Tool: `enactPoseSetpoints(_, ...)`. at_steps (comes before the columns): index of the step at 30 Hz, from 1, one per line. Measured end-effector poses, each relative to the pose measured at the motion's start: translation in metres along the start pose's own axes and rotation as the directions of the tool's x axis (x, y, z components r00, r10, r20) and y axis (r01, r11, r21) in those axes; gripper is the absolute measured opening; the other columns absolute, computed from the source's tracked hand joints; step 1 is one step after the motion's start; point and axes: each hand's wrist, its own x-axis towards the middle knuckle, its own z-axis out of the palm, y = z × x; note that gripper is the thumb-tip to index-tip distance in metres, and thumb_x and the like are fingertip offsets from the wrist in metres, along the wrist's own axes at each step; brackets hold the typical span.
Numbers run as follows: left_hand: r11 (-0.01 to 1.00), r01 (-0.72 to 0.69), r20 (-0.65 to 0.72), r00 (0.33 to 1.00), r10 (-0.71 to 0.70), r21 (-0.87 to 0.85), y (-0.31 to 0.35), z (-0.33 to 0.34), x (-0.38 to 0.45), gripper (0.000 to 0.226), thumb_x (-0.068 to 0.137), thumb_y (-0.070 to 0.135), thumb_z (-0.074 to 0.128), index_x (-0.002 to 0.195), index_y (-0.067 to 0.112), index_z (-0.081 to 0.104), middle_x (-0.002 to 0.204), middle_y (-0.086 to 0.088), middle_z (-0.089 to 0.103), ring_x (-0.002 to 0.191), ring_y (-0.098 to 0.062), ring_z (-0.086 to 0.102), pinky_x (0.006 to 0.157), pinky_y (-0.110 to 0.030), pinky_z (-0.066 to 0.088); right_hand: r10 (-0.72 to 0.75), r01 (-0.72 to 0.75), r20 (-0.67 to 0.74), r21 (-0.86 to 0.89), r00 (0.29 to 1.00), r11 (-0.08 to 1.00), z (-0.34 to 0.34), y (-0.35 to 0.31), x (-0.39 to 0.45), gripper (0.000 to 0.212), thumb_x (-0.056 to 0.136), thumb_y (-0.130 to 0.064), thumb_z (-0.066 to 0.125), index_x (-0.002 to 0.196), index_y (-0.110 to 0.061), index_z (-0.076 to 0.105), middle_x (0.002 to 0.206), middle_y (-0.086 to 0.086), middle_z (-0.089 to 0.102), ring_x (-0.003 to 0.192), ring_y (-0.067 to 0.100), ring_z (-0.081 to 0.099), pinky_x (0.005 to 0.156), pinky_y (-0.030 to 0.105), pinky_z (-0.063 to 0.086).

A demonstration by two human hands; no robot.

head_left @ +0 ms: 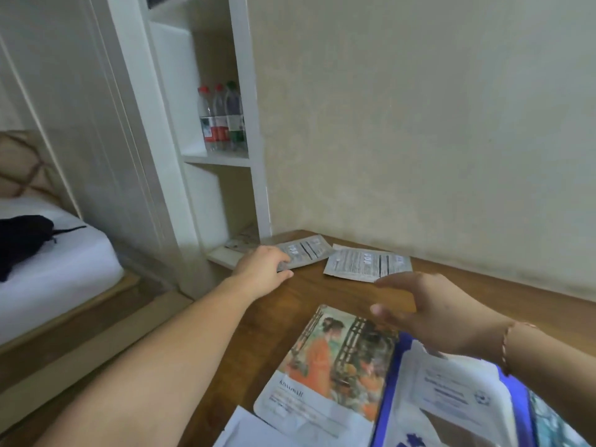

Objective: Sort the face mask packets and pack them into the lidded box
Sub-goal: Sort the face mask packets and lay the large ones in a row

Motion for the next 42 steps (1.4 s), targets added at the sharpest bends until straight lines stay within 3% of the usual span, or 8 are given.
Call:
enactPoseSetpoints(4, 0.986, -0.104, -0.048, 0.993, 0.111, 0.129, 0.001, 0.009, 0.006, 0.023, 0.095, 0.036, 0.053, 0.100, 0.027, 0.074, 0.104, 0.003, 0.071, 0.095, -0.023, 0.065, 0.081, -0.041, 0.055, -0.051, 0.051, -0.033, -0.001, 0.998, 0.999, 0.009, -0.001, 0.001, 0.056, 0.086, -0.062, 0.051, 0.135, -0.035, 0.049, 0.140, -0.014, 0.050, 0.123, 0.006, 0.048, 0.095, 0.018, 0.037)
enactPoseSetpoints(17, 0.829, -0.438, -0.356, 0.757, 0.549, 0.348, 0.028, -0.025, -0.076, 0.004, 0.081, 0.014, 0.069, 0.079, 0.013, 0.072, 0.073, 0.000, 0.065, 0.059, -0.020, 0.061, 0.050, -0.031, 0.048, -0.202, 0.163, -0.082, -0.345, 0.976, 0.924, 0.043, -0.049, 0.064, 0.057, 0.091, -0.037, 0.060, 0.144, -0.029, 0.038, 0.149, -0.005, 0.044, 0.143, 0.018, 0.028, 0.118, 0.043, 0.023)
enactPoseSetpoints(24, 0.919, -0.368, -0.402, 0.827, 0.393, 0.140, 0.046, -0.052, -0.114, 0.019, 0.088, 0.025, 0.062, 0.103, 0.017, 0.071, 0.109, -0.001, 0.068, 0.097, -0.021, 0.065, 0.078, -0.042, 0.058, -0.244, 0.170, -0.083, -0.508, 0.966, 0.844, 0.049, -0.066, 0.079, 0.024, 0.098, -0.025, 0.046, 0.114, -0.022, 0.063, 0.099, 0.004, 0.067, 0.098, 0.025, 0.062, 0.093, 0.040, 0.049)
enactPoseSetpoints(28, 0.781, 0.008, -0.323, 0.908, -0.267, -0.625, 0.080, -0.087, -0.152, 0.104, 0.068, 0.058, 0.076, 0.153, 0.035, 0.020, 0.162, 0.017, 0.008, 0.148, -0.006, 0.007, 0.120, -0.037, 0.015, -0.031, 0.058, -0.351, 0.065, 0.936, 0.996, 0.015, -0.055, 0.044, 0.019, 0.095, -0.029, 0.056, 0.100, -0.020, 0.072, 0.079, 0.003, 0.069, 0.080, 0.027, 0.067, 0.059, 0.028, 0.044)
enactPoseSetpoints(30, 0.349, 0.129, -0.022, 0.918, -0.397, -0.928, 0.096, -0.104, -0.175, 0.119, 0.055, 0.067, 0.080, 0.153, 0.037, 0.018, 0.161, 0.011, 0.019, 0.146, -0.012, 0.024, 0.118, -0.045, 0.025, 0.140, 0.062, -0.214, 0.728, 0.967, 0.683, -0.010, -0.053, 0.000, 0.016, 0.092, -0.020, 0.064, 0.092, -0.006, 0.073, 0.080, 0.007, 0.074, 0.079, 0.025, 0.070, 0.059, 0.024, 0.052)
enactPoseSetpoints(33, -0.055, 0.292, 0.296, 0.952, -0.075, -0.955, 0.115, -0.114, -0.204, 0.094, 0.060, 0.056, 0.087, 0.139, 0.019, 0.051, 0.135, -0.004, 0.061, 0.119, -0.022, 0.062, 0.102, -0.044, 0.049, 0.037, -0.125, 0.122, 0.985, 0.992, 0.115, -0.034, -0.053, -0.068, 0.025, 0.091, -0.010, 0.059, 0.109, 0.007, 0.067, 0.105, 0.021, 0.071, 0.099, 0.037, 0.069, 0.079, 0.040, 0.060)
enactPoseSetpoints(36, -0.018, 0.354, 0.350, 0.929, 0.124, -0.935, 0.153, -0.125, -0.236, 0.036, 0.075, 0.032, 0.073, 0.104, 0.011, 0.074, 0.104, -0.013, 0.074, 0.089, -0.028, 0.073, 0.071, -0.032, 0.060, 0.027, -0.206, 0.205, 0.978, 0.978, 0.038, -0.037, -0.047, -0.123, 0.031, 0.091, -0.010, 0.057, 0.116, 0.006, 0.064, 0.114, 0.025, 0.067, 0.107, 0.040, 0.065, 0.089, 0.050, 0.054)
enactPoseSetpoints(42, 0.110, 0.335, 0.352, 0.892, 0.284, -0.936, 0.213, -0.133, -0.299, 0.035, 0.077, 0.022, 0.068, 0.110, 0.012, 0.072, 0.106, -0.006, 0.075, 0.090, -0.018, 0.072, 0.056, -0.021, 0.056, 0.329, -0.039, -0.019, 0.985, 0.944, 0.169, -0.062, -0.010, -0.212, 0.031, 0.082, -0.026, 0.069, 0.102, -0.003, 0.072, 0.101, 0.015, 0.062, 0.074, 0.019, 0.065, 0.067, 0.023, 0.053)
